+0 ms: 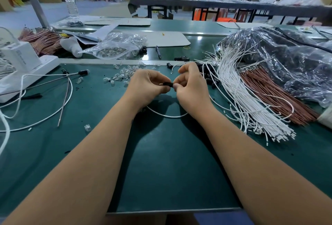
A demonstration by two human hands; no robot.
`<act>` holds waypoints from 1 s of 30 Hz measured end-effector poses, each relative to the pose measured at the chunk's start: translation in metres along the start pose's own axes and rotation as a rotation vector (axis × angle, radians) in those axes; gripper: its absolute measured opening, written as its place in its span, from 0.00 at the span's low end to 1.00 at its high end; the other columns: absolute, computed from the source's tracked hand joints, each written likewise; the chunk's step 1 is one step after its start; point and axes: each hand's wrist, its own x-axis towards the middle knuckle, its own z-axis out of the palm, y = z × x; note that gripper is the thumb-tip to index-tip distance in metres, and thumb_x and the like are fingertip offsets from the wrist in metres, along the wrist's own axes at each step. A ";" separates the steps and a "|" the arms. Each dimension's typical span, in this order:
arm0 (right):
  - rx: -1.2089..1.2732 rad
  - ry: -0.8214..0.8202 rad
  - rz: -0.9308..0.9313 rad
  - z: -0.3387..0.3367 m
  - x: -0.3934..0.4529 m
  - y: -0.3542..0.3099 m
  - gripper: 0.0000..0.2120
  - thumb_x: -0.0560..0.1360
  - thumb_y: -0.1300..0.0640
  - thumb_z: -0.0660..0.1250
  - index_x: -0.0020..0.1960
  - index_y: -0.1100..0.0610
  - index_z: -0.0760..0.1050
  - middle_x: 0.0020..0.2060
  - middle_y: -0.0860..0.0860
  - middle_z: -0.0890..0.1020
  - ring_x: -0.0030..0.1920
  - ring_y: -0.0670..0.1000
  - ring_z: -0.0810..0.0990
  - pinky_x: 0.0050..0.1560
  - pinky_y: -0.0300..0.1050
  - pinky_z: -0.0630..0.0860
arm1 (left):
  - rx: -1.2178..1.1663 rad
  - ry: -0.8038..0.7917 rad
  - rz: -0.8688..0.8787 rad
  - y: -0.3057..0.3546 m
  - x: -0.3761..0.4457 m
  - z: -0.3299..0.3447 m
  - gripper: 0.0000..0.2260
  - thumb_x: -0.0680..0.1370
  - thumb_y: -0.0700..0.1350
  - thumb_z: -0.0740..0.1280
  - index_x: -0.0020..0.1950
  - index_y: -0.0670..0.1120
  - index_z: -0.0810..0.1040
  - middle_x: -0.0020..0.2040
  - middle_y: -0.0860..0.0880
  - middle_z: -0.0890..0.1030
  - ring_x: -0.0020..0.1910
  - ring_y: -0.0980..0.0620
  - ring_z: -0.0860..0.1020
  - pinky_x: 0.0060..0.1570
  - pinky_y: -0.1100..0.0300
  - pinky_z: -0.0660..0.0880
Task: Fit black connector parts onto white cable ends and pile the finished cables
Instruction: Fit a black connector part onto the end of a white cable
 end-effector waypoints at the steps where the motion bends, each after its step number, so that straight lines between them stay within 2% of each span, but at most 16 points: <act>1: -0.001 0.001 -0.001 0.000 0.000 0.000 0.15 0.73 0.70 0.67 0.51 0.55 0.66 0.38 0.51 0.80 0.37 0.43 0.76 0.38 0.27 0.70 | -0.002 0.003 -0.002 0.000 0.000 0.000 0.09 0.69 0.34 0.75 0.44 0.46 0.84 0.41 0.46 0.85 0.38 0.53 0.81 0.47 0.59 0.78; 3: 0.008 -0.006 0.017 0.000 0.000 0.000 0.14 0.73 0.68 0.67 0.52 0.55 0.67 0.36 0.49 0.79 0.37 0.42 0.76 0.38 0.28 0.70 | -0.006 0.019 -0.006 0.000 0.000 0.000 0.09 0.69 0.34 0.75 0.45 0.46 0.84 0.42 0.46 0.85 0.42 0.50 0.83 0.49 0.57 0.79; 7: -0.057 0.011 0.093 0.000 0.002 0.005 0.08 0.74 0.63 0.66 0.50 0.53 0.71 0.36 0.44 0.76 0.35 0.40 0.74 0.34 0.25 0.67 | -0.020 0.097 -0.021 0.000 0.002 0.000 0.10 0.70 0.34 0.75 0.45 0.48 0.83 0.42 0.45 0.85 0.41 0.54 0.82 0.49 0.59 0.79; 10: -0.109 0.001 0.077 -0.001 0.003 0.007 0.06 0.74 0.63 0.66 0.44 0.52 0.74 0.34 0.41 0.76 0.35 0.38 0.74 0.35 0.23 0.66 | -0.039 0.133 -0.032 -0.001 0.003 -0.001 0.10 0.70 0.34 0.74 0.46 0.47 0.83 0.43 0.43 0.85 0.44 0.48 0.83 0.52 0.54 0.80; 12: -0.078 -0.010 0.059 -0.002 0.003 0.005 0.09 0.74 0.65 0.67 0.42 0.51 0.74 0.33 0.42 0.77 0.35 0.40 0.75 0.35 0.26 0.68 | -0.059 0.127 -0.026 0.000 0.002 -0.001 0.10 0.70 0.34 0.74 0.46 0.47 0.83 0.43 0.42 0.85 0.44 0.47 0.83 0.51 0.55 0.80; 14: -0.017 -0.011 0.042 -0.002 0.002 0.004 0.12 0.73 0.66 0.68 0.41 0.50 0.73 0.32 0.46 0.78 0.35 0.47 0.78 0.38 0.36 0.72 | -0.045 0.094 -0.005 0.001 0.001 0.001 0.09 0.70 0.34 0.74 0.46 0.46 0.84 0.42 0.42 0.85 0.40 0.52 0.83 0.45 0.62 0.79; 16: 0.009 -0.013 0.032 -0.001 0.001 0.004 0.11 0.73 0.66 0.69 0.45 0.51 0.72 0.34 0.50 0.80 0.36 0.49 0.79 0.38 0.35 0.72 | -0.035 0.069 0.006 0.003 0.000 0.002 0.09 0.70 0.33 0.74 0.47 0.45 0.84 0.41 0.43 0.85 0.38 0.56 0.83 0.41 0.67 0.76; 18: -0.001 -0.028 0.021 0.000 0.001 0.003 0.10 0.74 0.65 0.68 0.50 0.52 0.73 0.36 0.50 0.80 0.38 0.47 0.78 0.38 0.30 0.70 | -0.024 0.071 0.012 0.005 0.001 0.004 0.10 0.71 0.33 0.73 0.49 0.44 0.83 0.43 0.44 0.85 0.38 0.57 0.82 0.40 0.69 0.74; 20: -0.026 -0.074 0.005 0.001 0.001 0.002 0.09 0.75 0.64 0.67 0.53 0.55 0.76 0.39 0.48 0.80 0.41 0.46 0.79 0.43 0.32 0.73 | 0.001 0.078 0.027 0.007 0.001 0.004 0.11 0.72 0.33 0.72 0.52 0.44 0.83 0.45 0.45 0.84 0.40 0.58 0.82 0.41 0.69 0.76; 22: -0.041 -0.091 -0.002 0.001 0.002 0.001 0.07 0.75 0.64 0.67 0.52 0.58 0.78 0.43 0.50 0.82 0.47 0.50 0.81 0.51 0.40 0.75 | -0.007 0.086 0.030 0.009 0.001 0.005 0.12 0.73 0.32 0.69 0.52 0.45 0.82 0.47 0.47 0.84 0.42 0.58 0.83 0.44 0.67 0.78; 26: -0.058 -0.049 -0.010 -0.001 0.002 -0.001 0.04 0.76 0.62 0.67 0.50 0.57 0.79 0.42 0.51 0.82 0.47 0.52 0.81 0.51 0.46 0.75 | -0.022 0.147 0.070 0.012 0.001 0.004 0.11 0.76 0.33 0.66 0.48 0.48 0.83 0.42 0.47 0.84 0.42 0.51 0.84 0.47 0.56 0.81; 28: -0.056 -0.038 -0.011 -0.001 0.001 -0.002 0.03 0.76 0.60 0.68 0.49 0.56 0.79 0.42 0.50 0.82 0.46 0.52 0.81 0.50 0.46 0.76 | 0.003 0.155 0.116 0.011 0.001 0.003 0.11 0.76 0.33 0.68 0.48 0.49 0.83 0.40 0.48 0.84 0.41 0.51 0.84 0.46 0.57 0.81; 30: -0.044 -0.027 -0.020 0.000 0.001 -0.002 0.03 0.76 0.59 0.68 0.49 0.57 0.79 0.42 0.50 0.82 0.46 0.51 0.80 0.49 0.45 0.75 | 0.035 0.147 0.152 0.012 0.000 0.003 0.11 0.75 0.34 0.69 0.47 0.51 0.83 0.39 0.51 0.84 0.38 0.55 0.82 0.43 0.60 0.80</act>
